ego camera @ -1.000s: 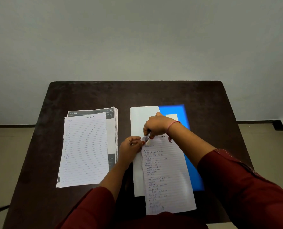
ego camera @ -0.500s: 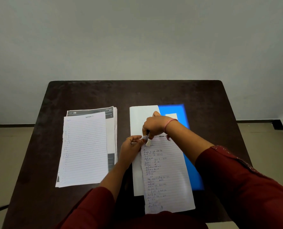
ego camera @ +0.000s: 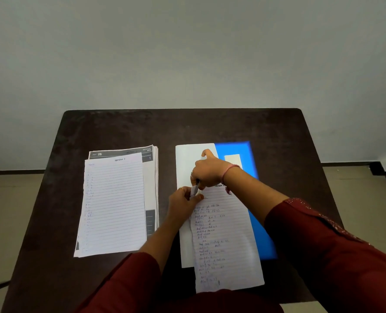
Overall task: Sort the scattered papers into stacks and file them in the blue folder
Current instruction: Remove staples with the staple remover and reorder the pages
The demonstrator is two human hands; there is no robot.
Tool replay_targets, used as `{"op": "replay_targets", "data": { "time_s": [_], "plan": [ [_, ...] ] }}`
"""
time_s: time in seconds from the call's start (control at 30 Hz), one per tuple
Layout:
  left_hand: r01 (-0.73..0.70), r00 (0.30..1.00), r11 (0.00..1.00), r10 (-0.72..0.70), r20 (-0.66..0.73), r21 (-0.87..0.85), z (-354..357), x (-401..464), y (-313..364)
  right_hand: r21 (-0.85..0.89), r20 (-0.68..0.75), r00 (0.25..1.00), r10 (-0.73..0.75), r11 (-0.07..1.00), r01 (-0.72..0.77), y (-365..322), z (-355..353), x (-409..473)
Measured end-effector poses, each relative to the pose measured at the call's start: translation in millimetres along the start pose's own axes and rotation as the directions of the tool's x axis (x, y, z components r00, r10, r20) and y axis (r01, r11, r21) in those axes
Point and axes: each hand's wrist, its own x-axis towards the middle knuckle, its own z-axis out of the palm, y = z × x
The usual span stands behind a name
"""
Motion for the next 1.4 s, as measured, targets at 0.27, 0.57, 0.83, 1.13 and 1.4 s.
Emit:
{"op": "replay_targets", "data": {
  "time_s": [0.27, 0.57, 0.83, 1.13, 1.4],
  "plan": [
    [0.076, 0.987, 0.993, -0.063, 0.148, -0.085, -11, 3, -2, 0.004, 0.016, 1.000, -0.005, 1.000, 0.005, 4, 2, -1],
    [0.189, 0.980, 0.936, -0.159, 0.122, -0.297, -13, -1, -13, 0.264, -0.182, 0.974, 0.136, 0.961, -0.085, 32, 14, -44],
    [0.183, 0.980, 0.928, -0.149, 0.129, -0.323, -11, 0, -12, 0.897, -0.239, 0.473, 0.848, 0.379, -0.227, 47, 105, -111],
    [0.213, 0.975, 0.911, -0.175, 0.135, -0.352, -11, -1, -7, 0.945, 0.100, 0.046, 0.994, -0.081, -0.317, 20, 165, -143],
    [0.249, 0.967, 0.888, -0.205, 0.151, -0.387, -11, -4, -4, 0.871, 0.153, 0.023, 0.988, -0.124, -0.475, 17, 175, -143]
  ]
}}
